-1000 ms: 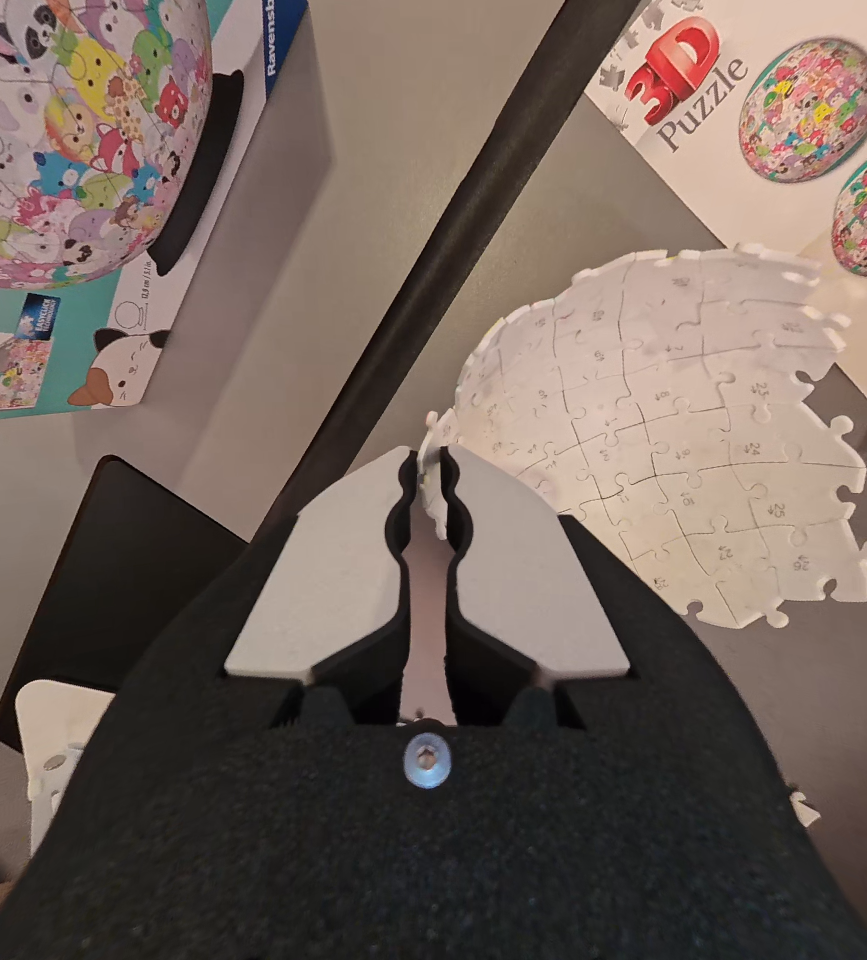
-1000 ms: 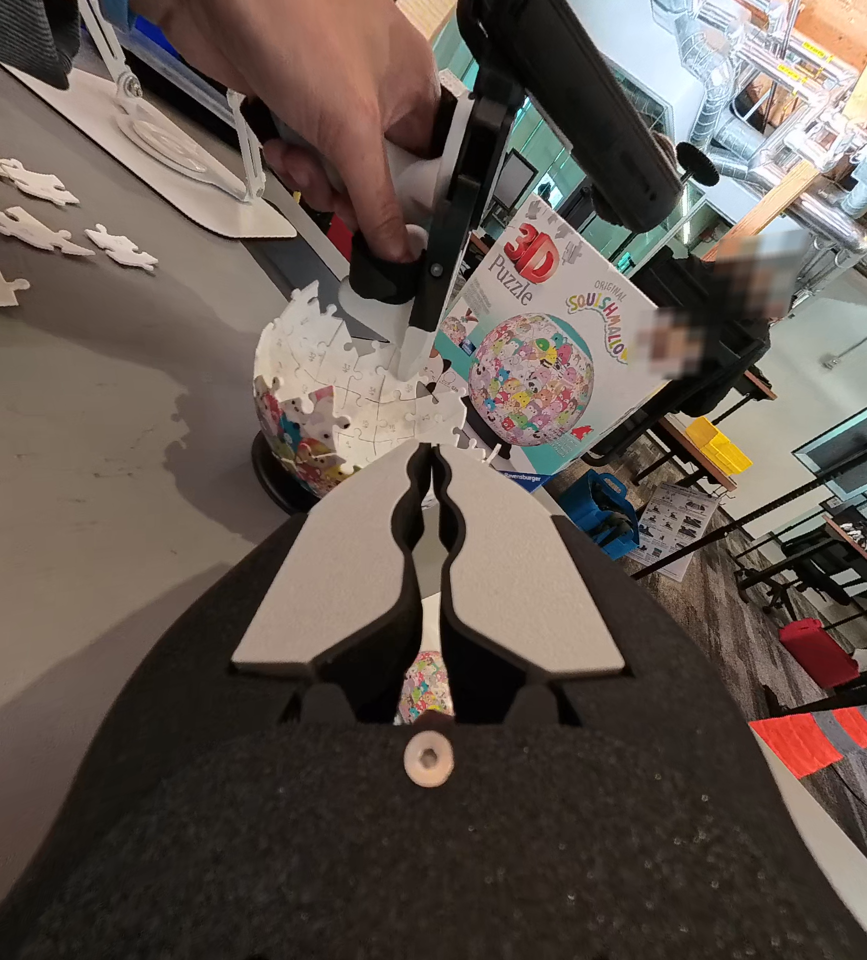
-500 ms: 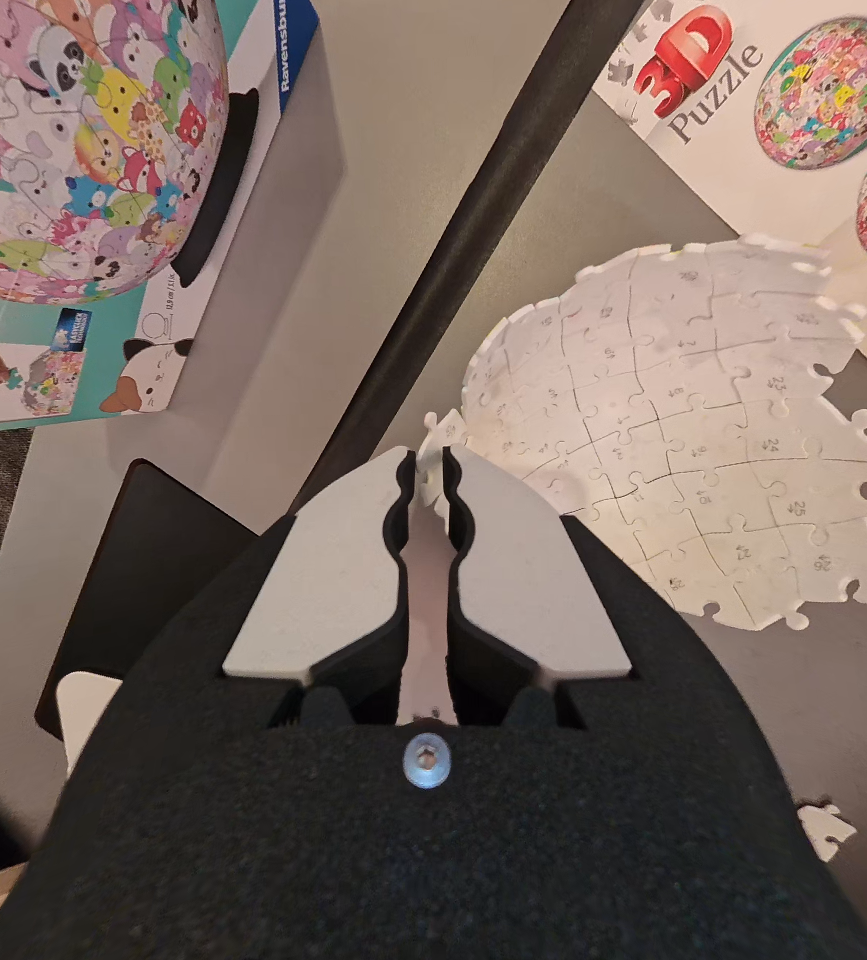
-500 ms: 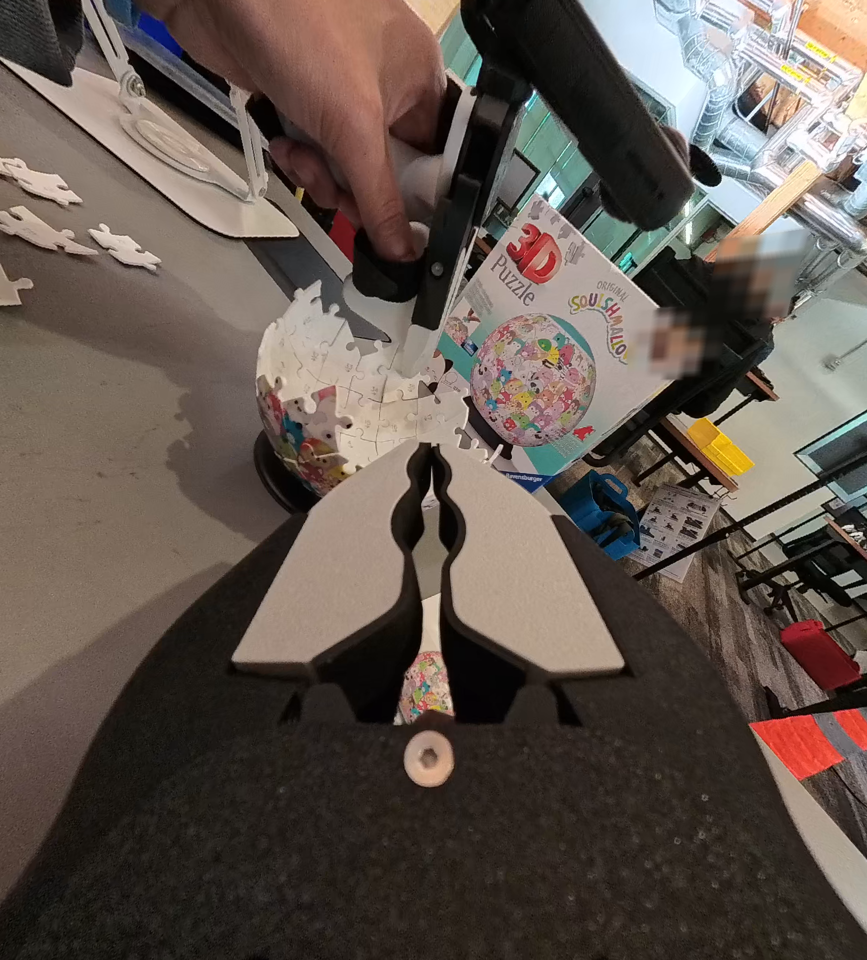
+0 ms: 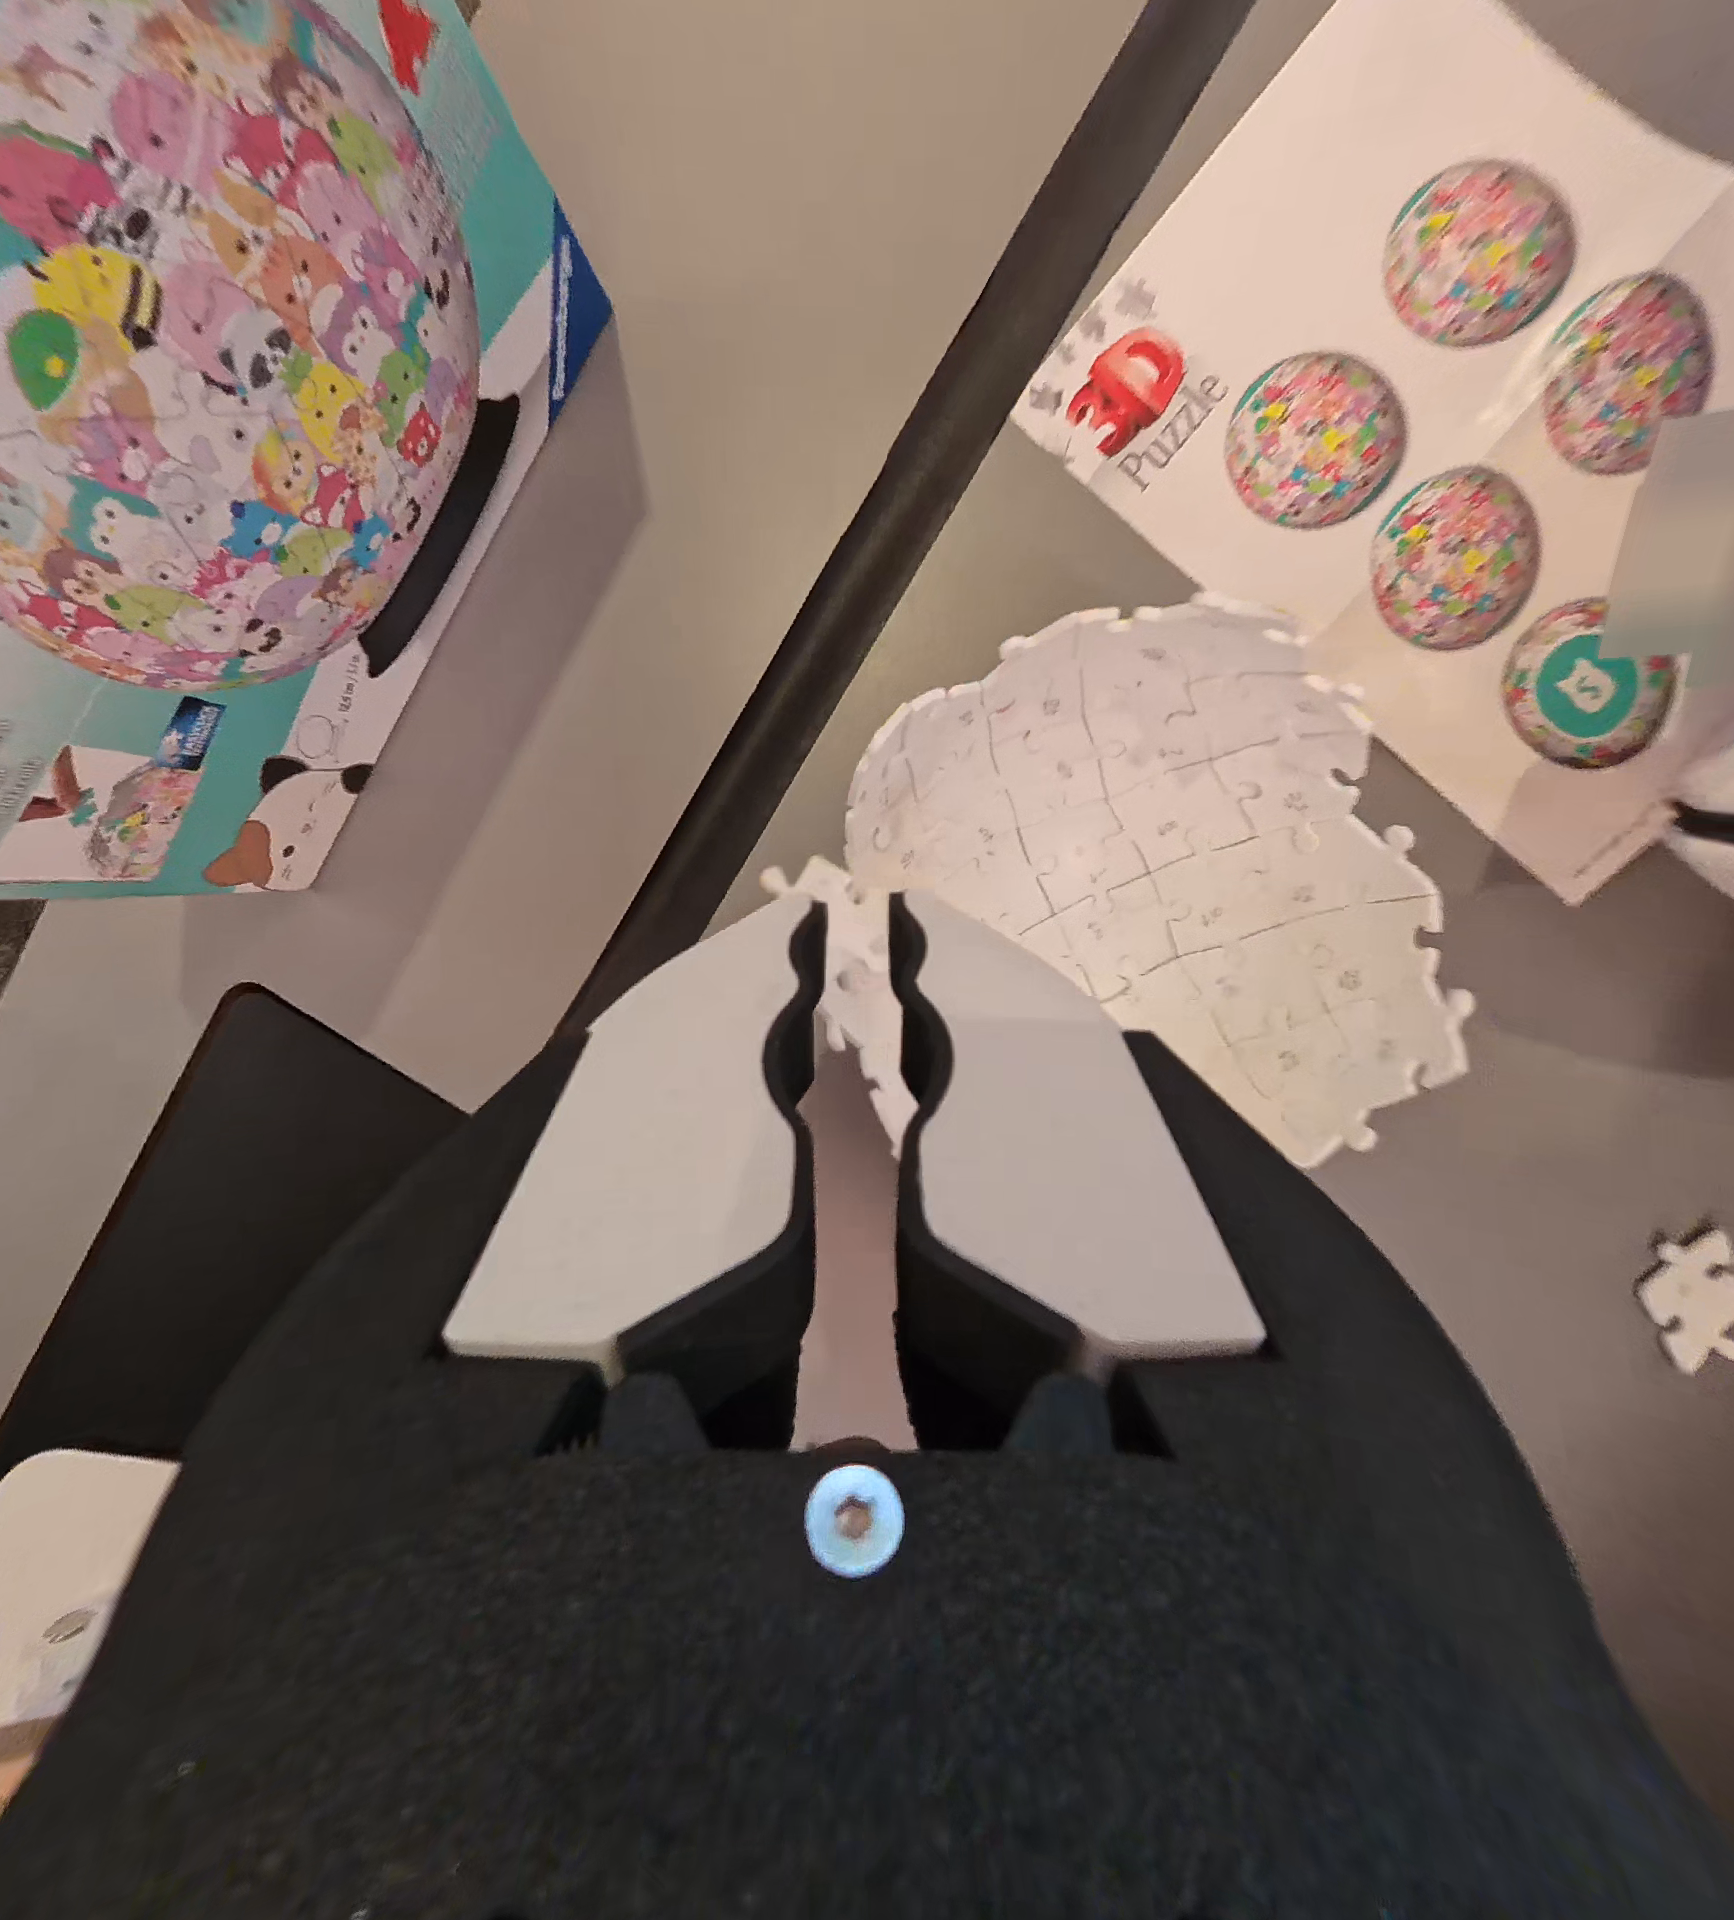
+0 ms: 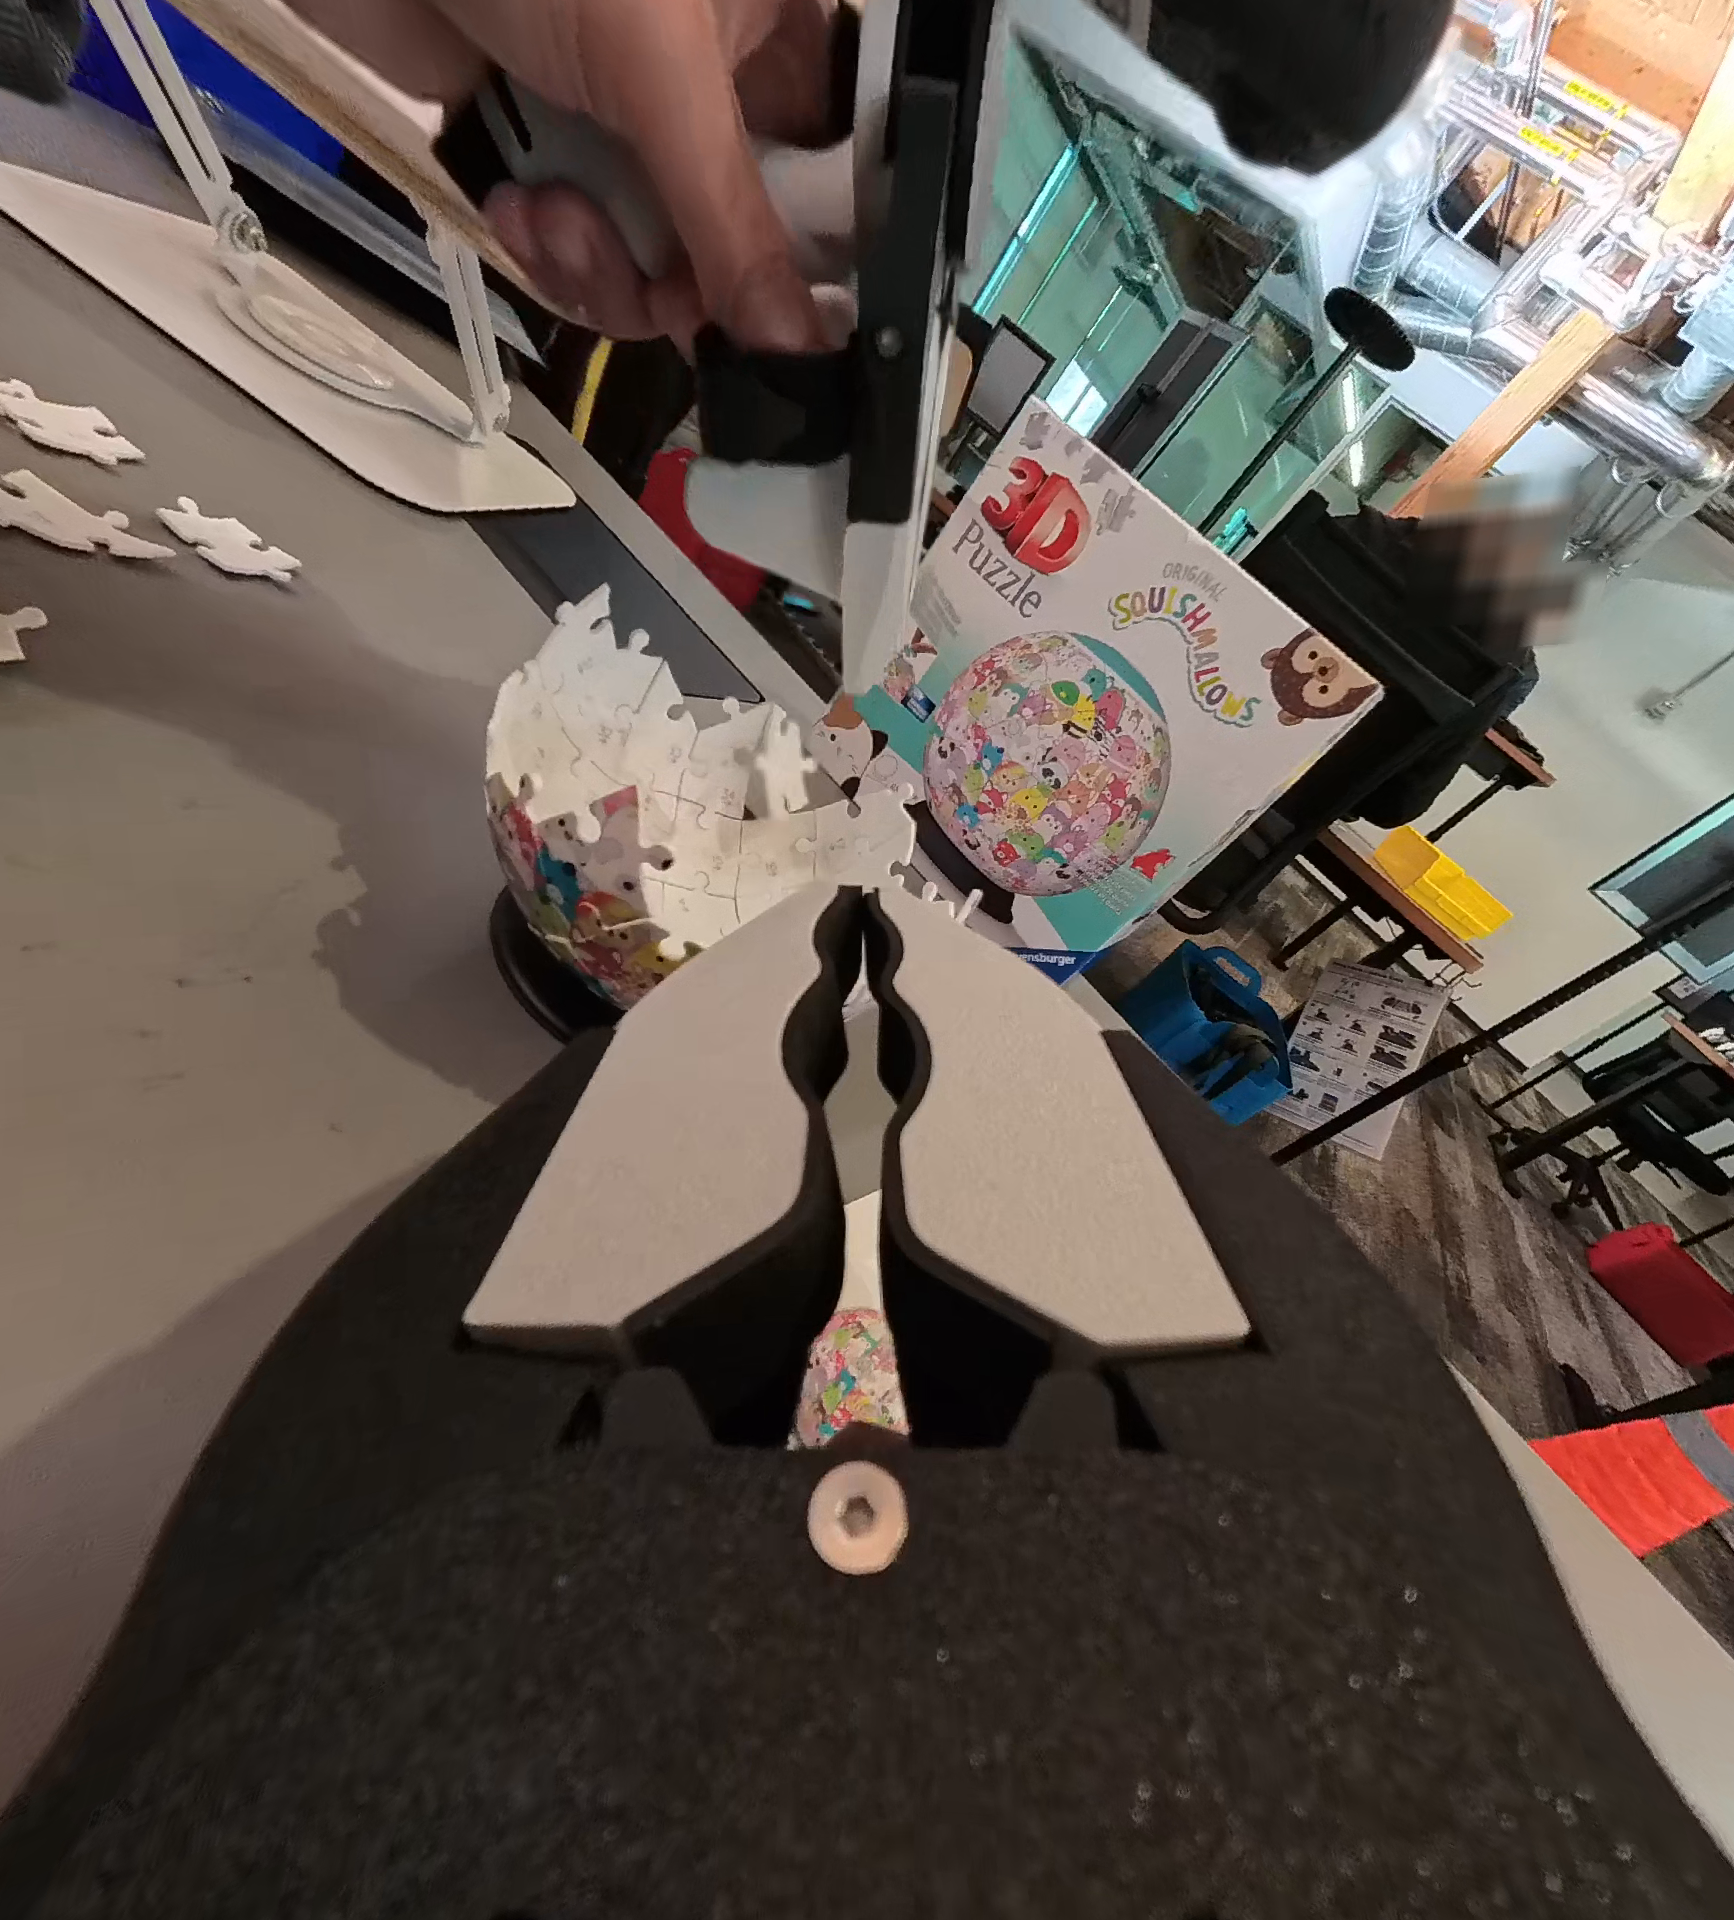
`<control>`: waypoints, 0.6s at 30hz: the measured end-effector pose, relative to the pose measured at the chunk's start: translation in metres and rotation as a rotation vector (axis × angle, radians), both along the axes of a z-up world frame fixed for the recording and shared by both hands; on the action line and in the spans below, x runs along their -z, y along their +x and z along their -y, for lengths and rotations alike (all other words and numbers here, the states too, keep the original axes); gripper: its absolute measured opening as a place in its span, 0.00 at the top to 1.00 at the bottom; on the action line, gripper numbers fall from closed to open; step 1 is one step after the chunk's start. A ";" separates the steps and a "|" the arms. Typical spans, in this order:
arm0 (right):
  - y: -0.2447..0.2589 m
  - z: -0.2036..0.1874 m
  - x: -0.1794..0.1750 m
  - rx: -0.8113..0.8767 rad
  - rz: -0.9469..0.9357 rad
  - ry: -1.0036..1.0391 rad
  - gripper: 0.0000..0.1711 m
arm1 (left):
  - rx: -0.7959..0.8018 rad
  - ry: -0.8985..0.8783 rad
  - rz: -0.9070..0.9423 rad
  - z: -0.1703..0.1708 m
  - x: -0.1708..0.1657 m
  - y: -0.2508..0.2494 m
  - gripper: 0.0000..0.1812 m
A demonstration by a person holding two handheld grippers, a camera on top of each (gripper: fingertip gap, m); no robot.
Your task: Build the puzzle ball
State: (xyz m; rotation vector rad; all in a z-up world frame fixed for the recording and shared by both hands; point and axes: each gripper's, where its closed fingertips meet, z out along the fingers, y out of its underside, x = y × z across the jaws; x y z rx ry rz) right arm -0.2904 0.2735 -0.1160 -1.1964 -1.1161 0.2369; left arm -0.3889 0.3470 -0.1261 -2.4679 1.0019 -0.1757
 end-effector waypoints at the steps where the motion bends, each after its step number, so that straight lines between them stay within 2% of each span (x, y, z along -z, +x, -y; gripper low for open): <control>1: 0.000 0.000 -0.001 0.001 -0.003 0.001 1.00 | 0.000 0.007 0.013 0.002 -0.005 0.000 0.94; 7: 0.000 0.003 -0.004 -0.007 -0.007 0.027 1.00 | -0.056 0.111 0.047 0.010 -0.038 -0.012 0.93; 10: 0.002 0.000 -0.004 0.002 -0.006 0.013 1.00 | -0.118 0.097 0.155 0.022 -0.054 -0.014 0.92; 13: 0.016 -0.015 -0.004 0.055 0.007 -0.088 1.00 | -0.215 0.056 0.267 0.039 -0.051 -0.022 0.90; 14: 0.026 -0.023 -0.004 0.092 0.007 -0.149 1.00 | -0.272 0.055 0.287 0.045 -0.046 -0.030 0.88; 16: 0.038 -0.030 0.014 0.089 0.020 -0.402 1.00 | -0.403 0.065 0.328 0.058 -0.031 -0.049 0.89; 18: 0.042 -0.032 0.041 0.081 0.057 -0.686 1.00 | -0.536 0.015 0.363 0.072 -0.002 -0.064 0.96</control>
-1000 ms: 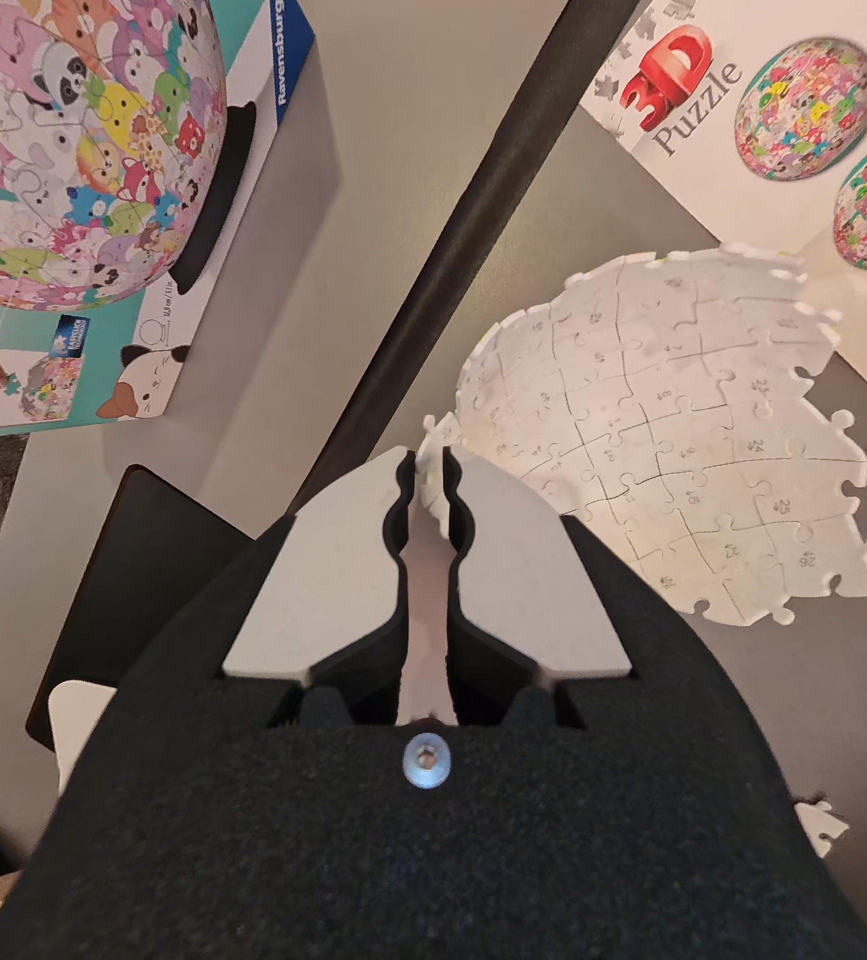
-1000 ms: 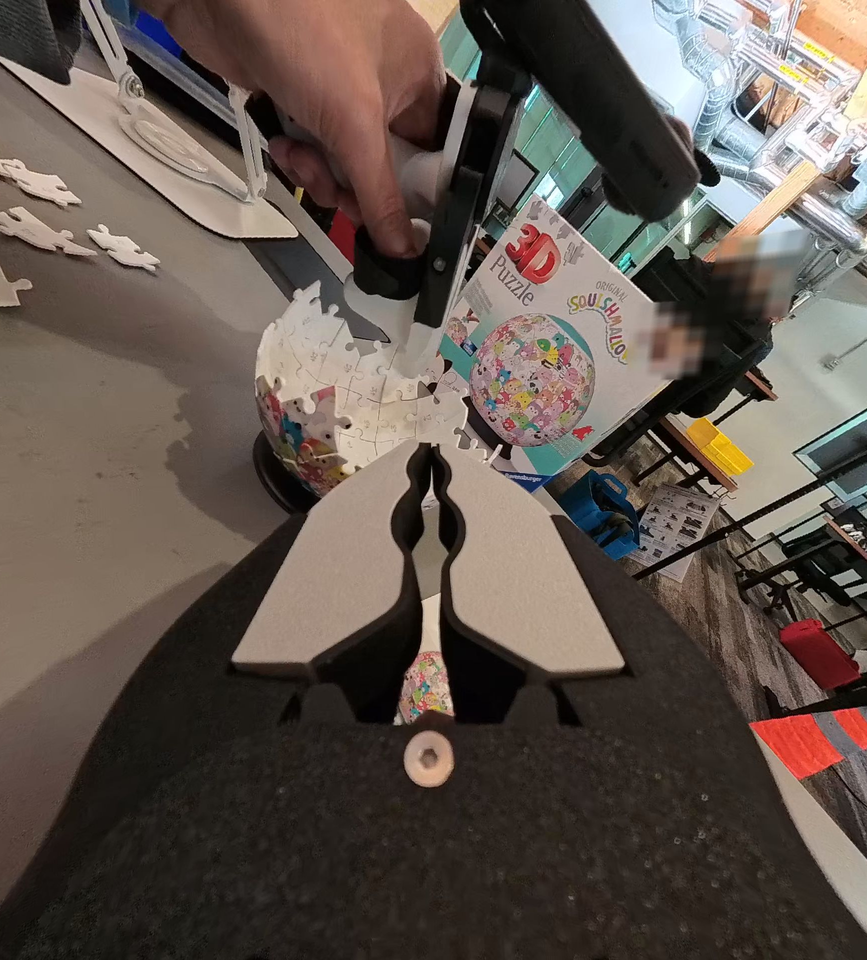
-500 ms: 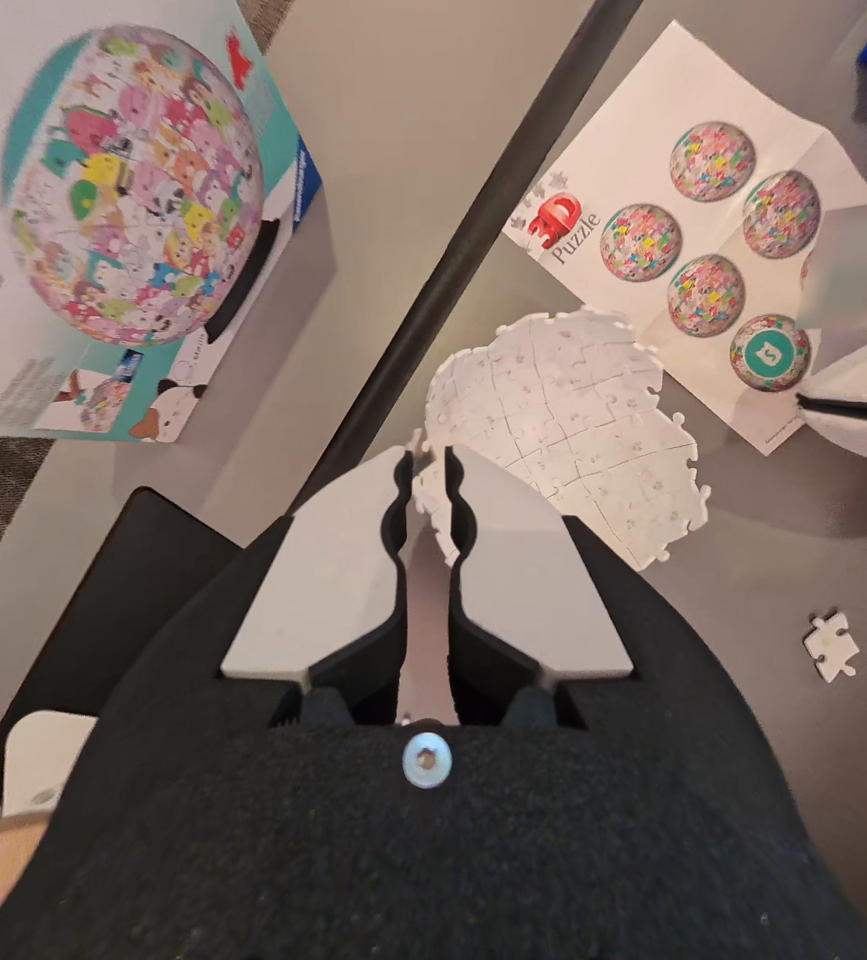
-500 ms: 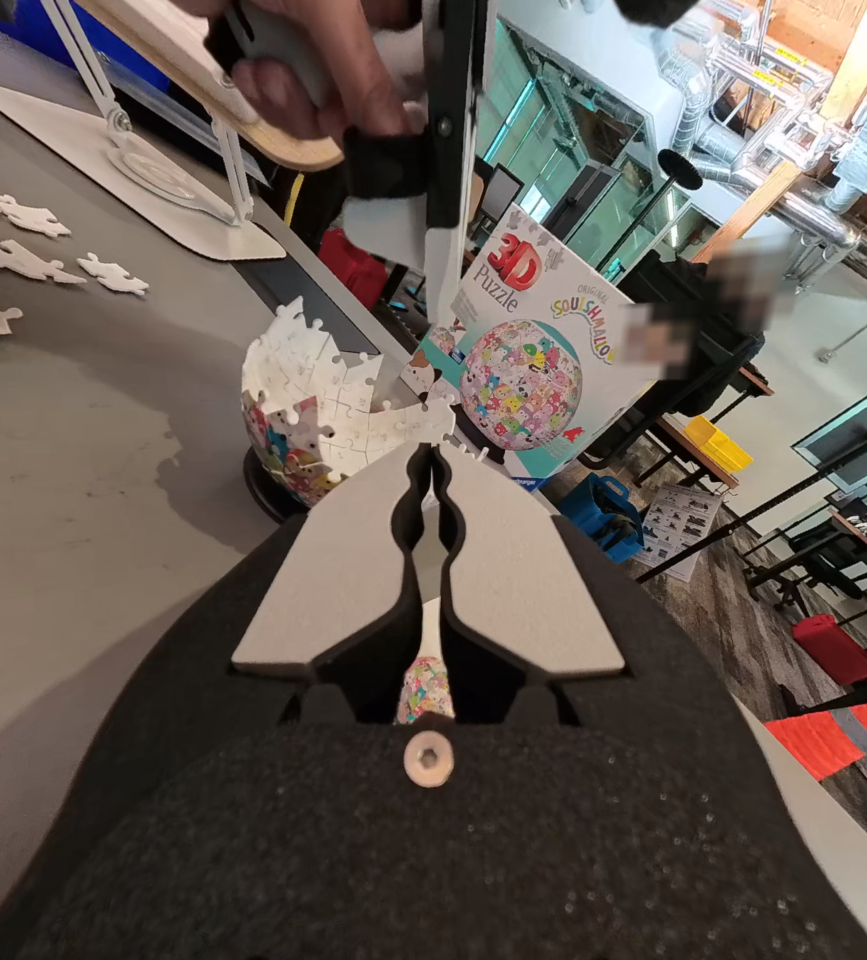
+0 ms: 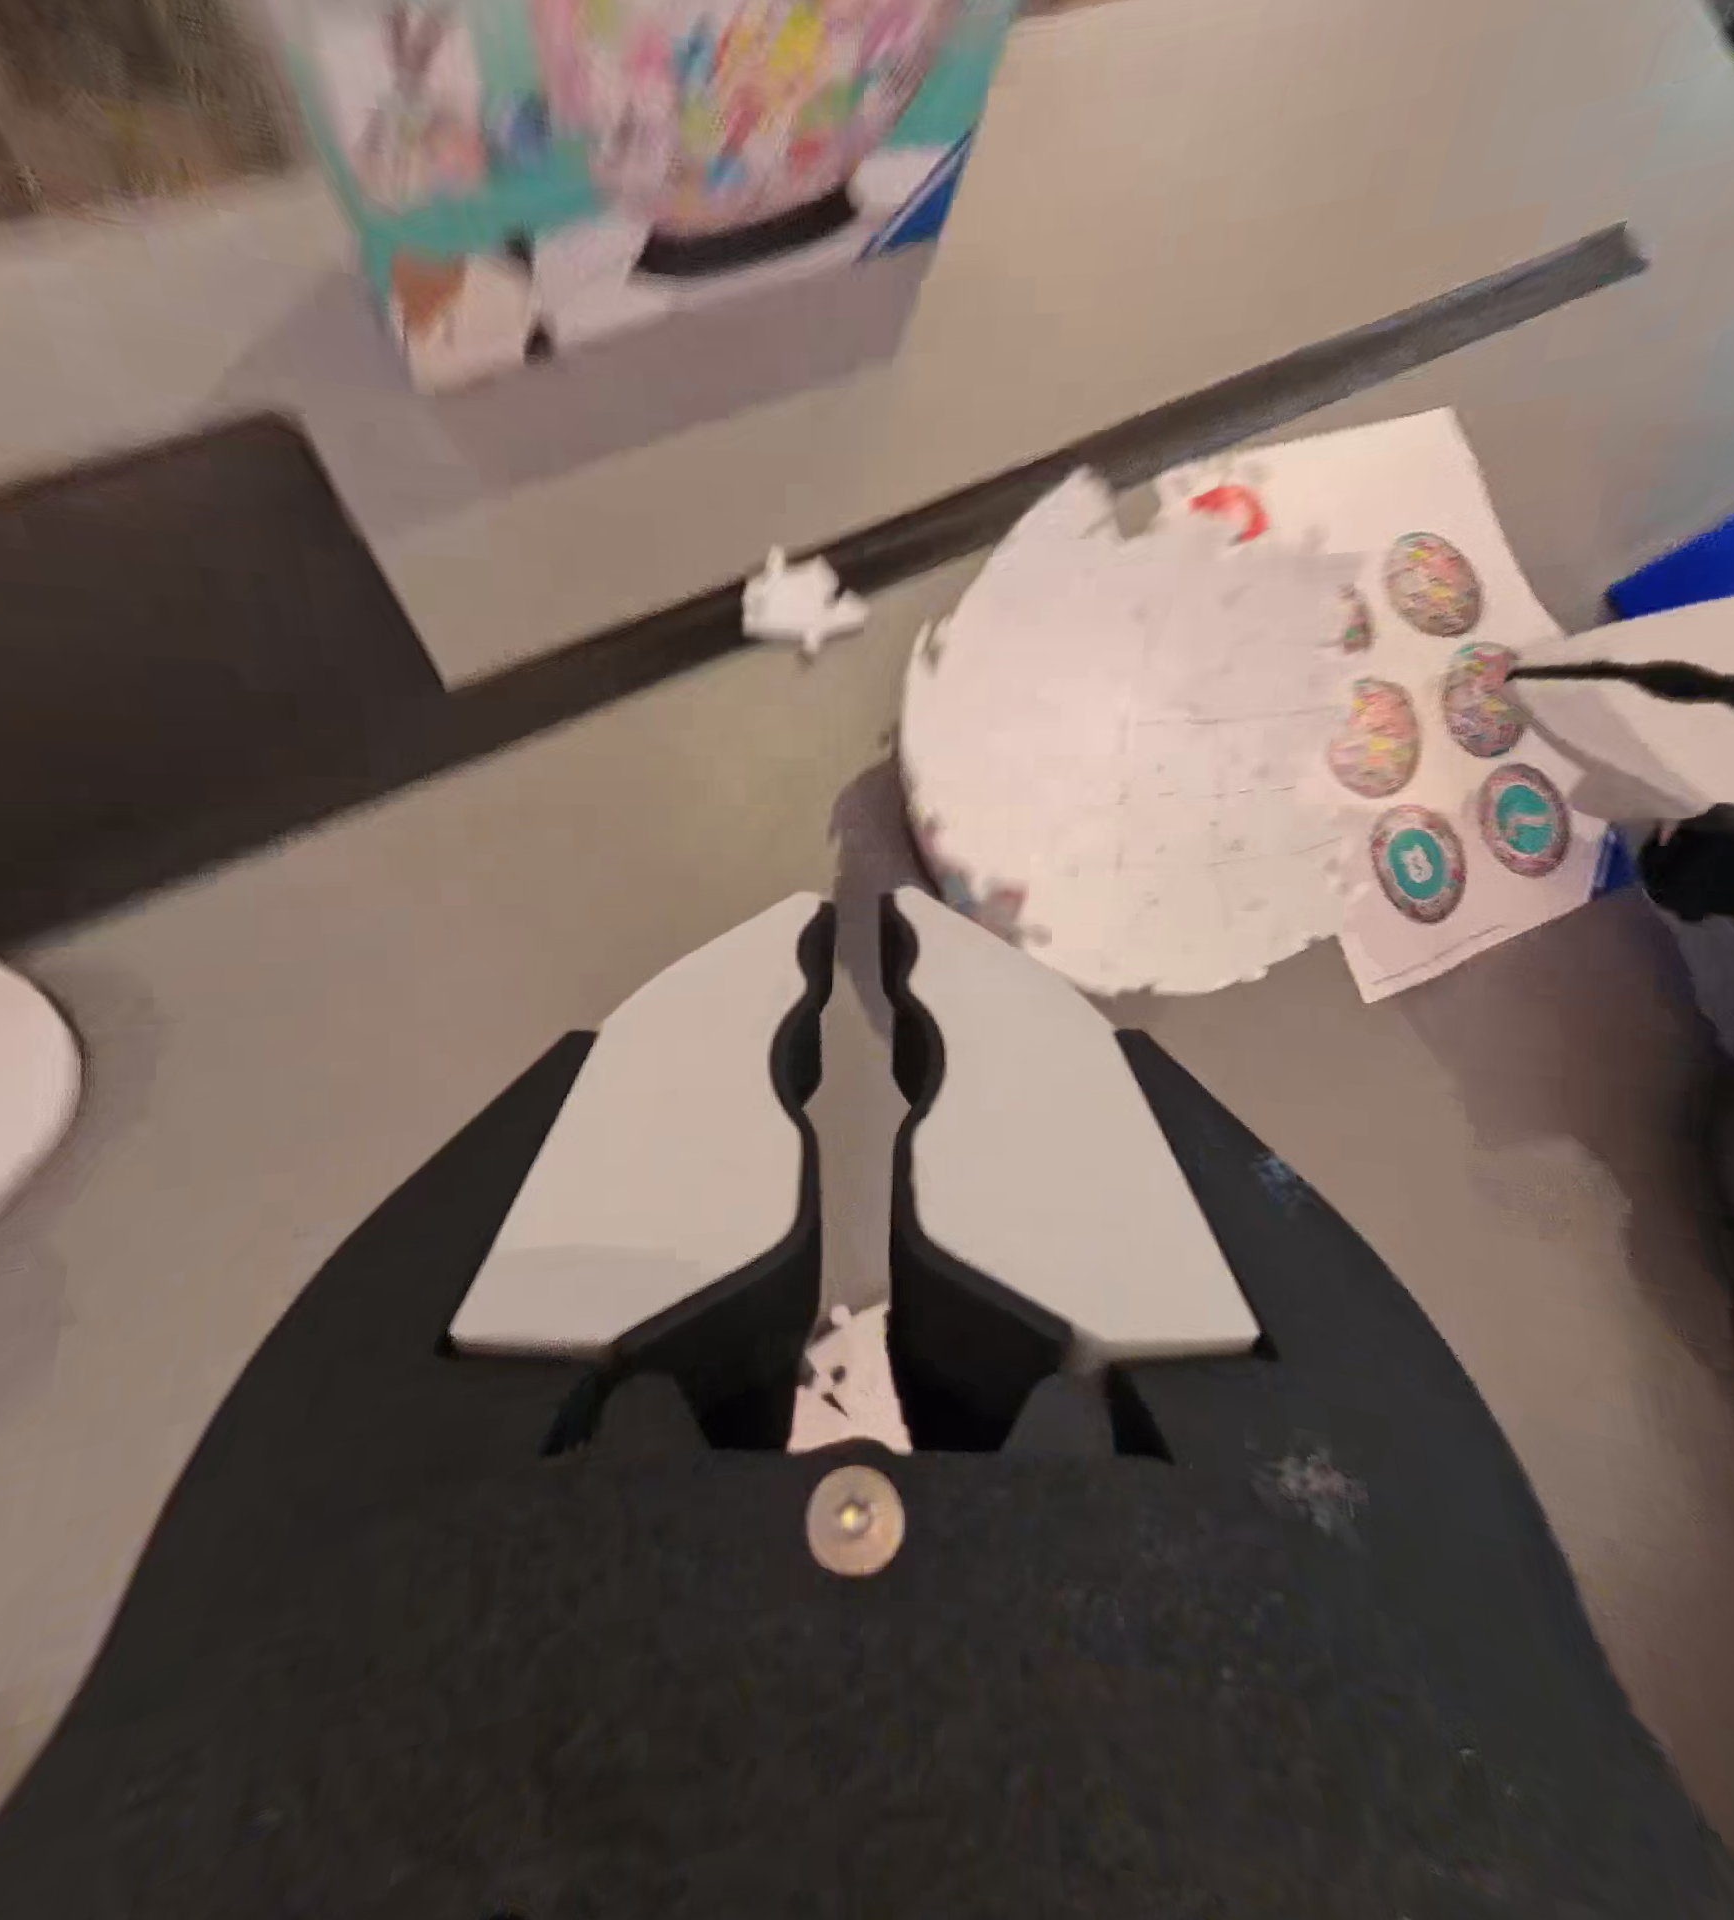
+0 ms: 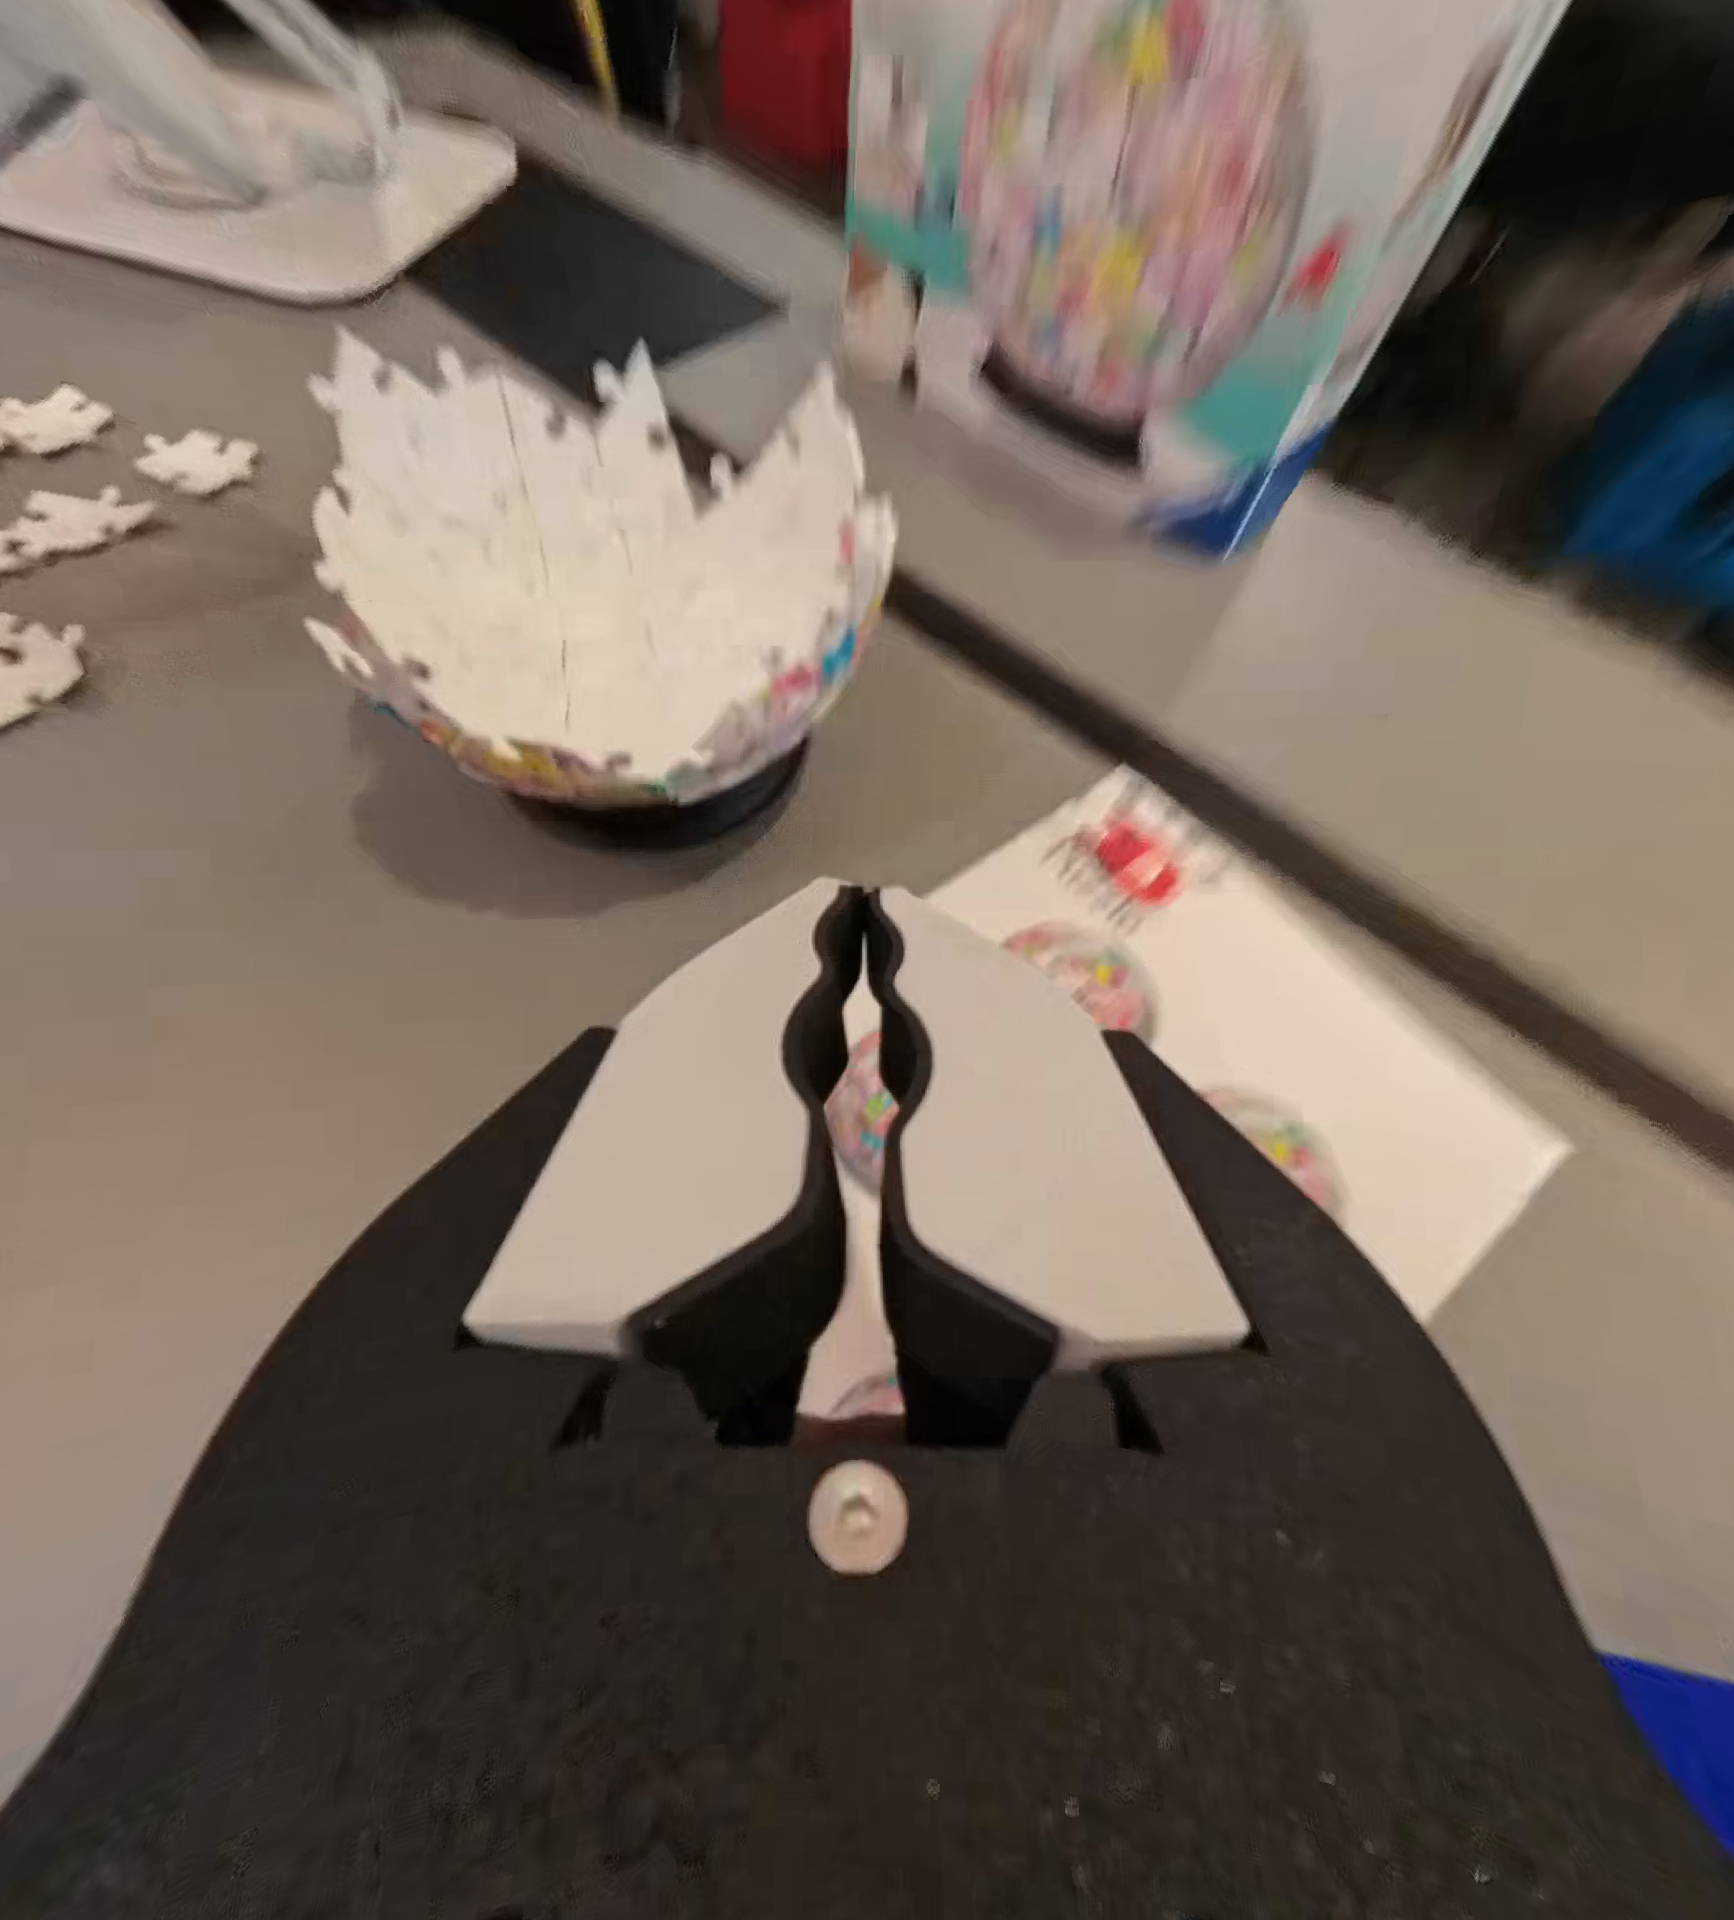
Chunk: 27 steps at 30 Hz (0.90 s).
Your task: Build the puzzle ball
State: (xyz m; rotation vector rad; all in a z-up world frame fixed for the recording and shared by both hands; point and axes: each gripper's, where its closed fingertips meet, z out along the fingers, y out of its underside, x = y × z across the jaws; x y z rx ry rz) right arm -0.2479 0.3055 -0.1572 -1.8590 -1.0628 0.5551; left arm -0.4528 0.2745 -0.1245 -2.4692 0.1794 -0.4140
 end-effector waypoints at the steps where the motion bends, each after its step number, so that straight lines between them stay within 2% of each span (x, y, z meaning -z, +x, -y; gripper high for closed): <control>1: -0.001 0.001 0.014 -0.017 0.029 -0.122 1.00 | -0.031 -0.049 0.044 0.007 0.017 -0.001 0.98; 5: -0.018 -0.011 0.038 0.006 0.071 -0.424 1.00 | -0.097 -0.157 0.247 0.009 0.060 0.014 1.00; 8: -0.037 -0.021 0.034 0.016 -0.046 -0.577 1.00 | -0.141 -0.160 0.279 -0.001 0.074 0.017 1.00; 11: -0.045 -0.029 0.043 0.008 -0.042 -0.673 1.00 | -0.145 -0.190 0.304 -0.008 0.086 0.021 1.00; 14: -0.053 -0.034 0.052 -0.044 0.005 -0.662 1.00 | -0.124 -0.187 0.345 -0.014 0.091 0.025 1.00; 17: -0.059 -0.033 0.060 -0.156 0.081 -0.554 1.00 | -0.062 -0.163 0.350 -0.015 0.091 0.030 1.00; 21: -0.069 -0.032 0.059 -0.253 0.113 -0.424 1.00 | -0.005 -0.174 0.480 -0.014 0.088 0.043 1.00; 27: -0.071 -0.027 0.059 -0.316 0.145 -0.379 1.00 | 0.034 -0.222 0.459 -0.012 0.090 0.050 1.00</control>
